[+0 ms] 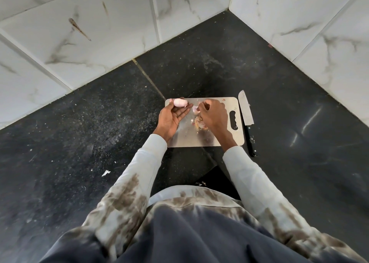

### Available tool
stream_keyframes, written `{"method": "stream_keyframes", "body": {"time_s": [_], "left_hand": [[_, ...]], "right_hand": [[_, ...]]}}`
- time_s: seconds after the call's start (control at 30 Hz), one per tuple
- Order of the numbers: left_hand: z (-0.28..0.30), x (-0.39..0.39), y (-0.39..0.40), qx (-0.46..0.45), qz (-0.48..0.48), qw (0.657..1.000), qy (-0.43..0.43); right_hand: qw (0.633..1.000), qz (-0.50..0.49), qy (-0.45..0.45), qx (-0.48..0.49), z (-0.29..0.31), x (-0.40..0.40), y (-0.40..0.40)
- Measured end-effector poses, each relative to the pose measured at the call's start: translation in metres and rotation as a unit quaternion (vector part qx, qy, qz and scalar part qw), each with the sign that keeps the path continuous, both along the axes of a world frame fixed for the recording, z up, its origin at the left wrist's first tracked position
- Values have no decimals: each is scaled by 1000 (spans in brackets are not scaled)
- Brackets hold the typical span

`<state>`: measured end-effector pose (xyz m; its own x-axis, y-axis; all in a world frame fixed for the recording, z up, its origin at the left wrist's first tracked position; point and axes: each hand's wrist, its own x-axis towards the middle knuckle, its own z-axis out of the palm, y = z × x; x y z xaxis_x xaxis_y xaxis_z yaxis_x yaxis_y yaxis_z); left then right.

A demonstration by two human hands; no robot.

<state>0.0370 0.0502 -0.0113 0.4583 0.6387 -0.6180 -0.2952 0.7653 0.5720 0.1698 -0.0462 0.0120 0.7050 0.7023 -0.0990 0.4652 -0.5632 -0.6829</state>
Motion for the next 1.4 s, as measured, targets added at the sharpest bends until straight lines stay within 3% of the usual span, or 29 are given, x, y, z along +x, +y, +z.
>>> {"method": "stream_keyframes", "body": {"time_s": [0.17, 0.47, 0.67, 0.77, 0.83, 0.9, 1.07, 1.2, 1.4], "left_hand": [[2, 4, -6, 13, -26, 998, 51], [9, 6, -15, 38, -70, 995, 63], [6, 1, -9, 18, -31, 999, 31], [9, -2, -4, 55, 30, 997, 52], [7, -7, -1, 136, 45, 979, 143], [2, -9, 0, 235, 28, 938, 252], [-17, -9, -6, 383, -32, 857, 343], [-25, -10, -13, 436, -57, 815, 377], [-31, -8, -8, 447, -81, 791, 410]], "right_hand": [[990, 91, 86, 64, 8, -3, -1], [992, 25, 57, 108, 3, -7, -3], [994, -8, 44, 97, 0, -5, -6], [996, -15, 46, 73, -7, 5, -13], [998, -13, 42, 51, -11, 13, -16], [997, -26, 51, 44, -11, 16, -17], [996, -42, 58, 53, -10, 19, -20], [989, -127, 48, 58, -8, 29, -25], [983, -177, 36, 16, -14, 44, -38]]}}
